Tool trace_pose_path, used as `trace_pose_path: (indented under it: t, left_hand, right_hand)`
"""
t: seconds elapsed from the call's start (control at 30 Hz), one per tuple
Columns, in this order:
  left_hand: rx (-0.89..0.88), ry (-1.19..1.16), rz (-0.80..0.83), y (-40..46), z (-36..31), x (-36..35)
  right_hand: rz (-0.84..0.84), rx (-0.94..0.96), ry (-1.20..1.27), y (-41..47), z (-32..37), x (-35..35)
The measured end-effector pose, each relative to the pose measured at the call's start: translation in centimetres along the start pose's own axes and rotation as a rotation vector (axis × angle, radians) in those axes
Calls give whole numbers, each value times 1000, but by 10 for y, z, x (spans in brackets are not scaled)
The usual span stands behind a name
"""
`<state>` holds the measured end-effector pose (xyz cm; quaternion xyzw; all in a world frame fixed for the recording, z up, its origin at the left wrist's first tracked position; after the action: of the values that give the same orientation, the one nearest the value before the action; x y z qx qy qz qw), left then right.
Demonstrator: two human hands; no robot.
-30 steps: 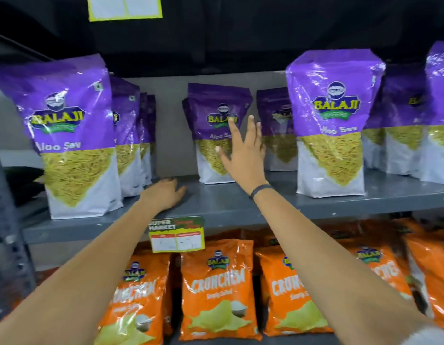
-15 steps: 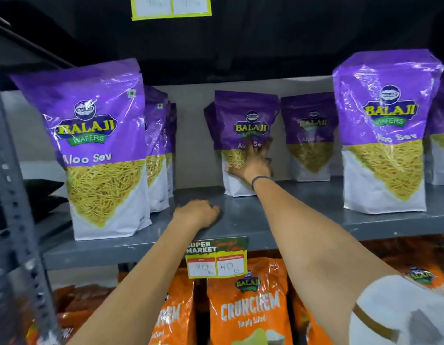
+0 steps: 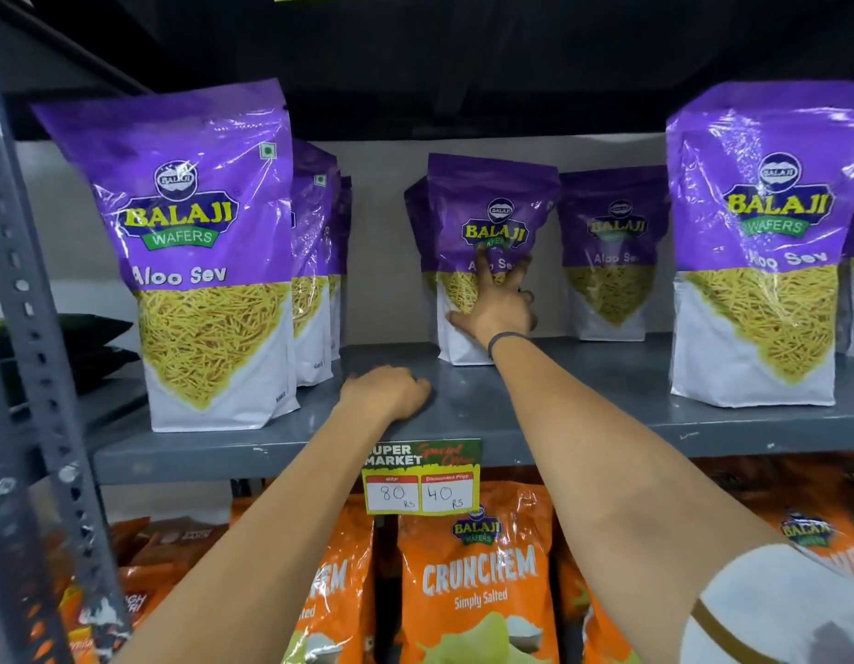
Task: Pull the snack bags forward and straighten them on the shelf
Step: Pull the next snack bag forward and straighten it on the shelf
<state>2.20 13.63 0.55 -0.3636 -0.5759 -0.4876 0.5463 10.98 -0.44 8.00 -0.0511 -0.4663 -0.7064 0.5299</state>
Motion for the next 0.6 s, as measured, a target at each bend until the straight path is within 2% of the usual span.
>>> trace_pose_path:
  t: [0.6]
  left_hand:
    - [23, 7, 53, -5, 1, 1]
  right_hand:
    - [-38, 55, -11, -40, 7, 31]
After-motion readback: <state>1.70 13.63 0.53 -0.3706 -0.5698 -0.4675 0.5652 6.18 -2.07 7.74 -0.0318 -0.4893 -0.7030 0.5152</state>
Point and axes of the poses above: each hand's wrist, its own y-axis towards the middle knuckle, its own x-axis out of the back of the hand, z = x × y, the point moved 6 cm from there along y, towards the middle knuckle, and after that the axes turned 14 degrees about y, right-handed, at the moved point
